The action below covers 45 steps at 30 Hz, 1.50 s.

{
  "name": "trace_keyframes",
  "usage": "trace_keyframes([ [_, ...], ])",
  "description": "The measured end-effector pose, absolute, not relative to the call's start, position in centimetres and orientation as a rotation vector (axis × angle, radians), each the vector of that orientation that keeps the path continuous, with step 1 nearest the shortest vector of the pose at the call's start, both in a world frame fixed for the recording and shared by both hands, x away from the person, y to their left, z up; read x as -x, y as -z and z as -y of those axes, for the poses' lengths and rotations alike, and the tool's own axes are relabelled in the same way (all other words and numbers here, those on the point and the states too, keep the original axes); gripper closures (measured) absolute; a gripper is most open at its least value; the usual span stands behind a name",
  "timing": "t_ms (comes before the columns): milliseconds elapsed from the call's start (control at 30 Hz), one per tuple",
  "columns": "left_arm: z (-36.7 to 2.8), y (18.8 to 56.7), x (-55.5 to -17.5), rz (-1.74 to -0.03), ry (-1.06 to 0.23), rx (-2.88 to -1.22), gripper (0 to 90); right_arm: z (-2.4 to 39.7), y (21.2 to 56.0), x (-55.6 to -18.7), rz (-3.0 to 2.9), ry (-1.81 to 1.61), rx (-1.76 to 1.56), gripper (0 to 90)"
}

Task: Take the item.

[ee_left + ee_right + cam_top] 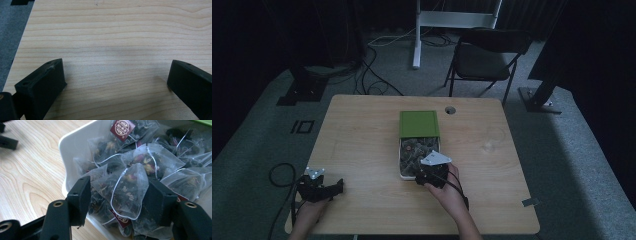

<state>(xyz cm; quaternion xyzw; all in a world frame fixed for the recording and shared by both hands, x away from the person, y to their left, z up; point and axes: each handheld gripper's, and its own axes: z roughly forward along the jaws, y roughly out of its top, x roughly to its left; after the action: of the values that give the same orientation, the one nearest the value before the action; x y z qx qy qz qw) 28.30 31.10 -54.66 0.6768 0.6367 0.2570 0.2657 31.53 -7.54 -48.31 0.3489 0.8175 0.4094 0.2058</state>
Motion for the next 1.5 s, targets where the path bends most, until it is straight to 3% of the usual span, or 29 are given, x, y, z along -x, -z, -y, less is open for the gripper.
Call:
trace_keyframes([
  [600, -31.1, 54.7, -28.3, -1.720, -0.694, -1.828, 2.0, 7.2, 48.6, -31.5, -2.283, -1.184, -0.997, 73.6],
  [1500, -31.1, 54.7, -28.3, -1.718, -0.695, -1.831, 2.0, 8.5, 44.2, -31.6, -2.159, -1.368, -0.981, 76.0],
])
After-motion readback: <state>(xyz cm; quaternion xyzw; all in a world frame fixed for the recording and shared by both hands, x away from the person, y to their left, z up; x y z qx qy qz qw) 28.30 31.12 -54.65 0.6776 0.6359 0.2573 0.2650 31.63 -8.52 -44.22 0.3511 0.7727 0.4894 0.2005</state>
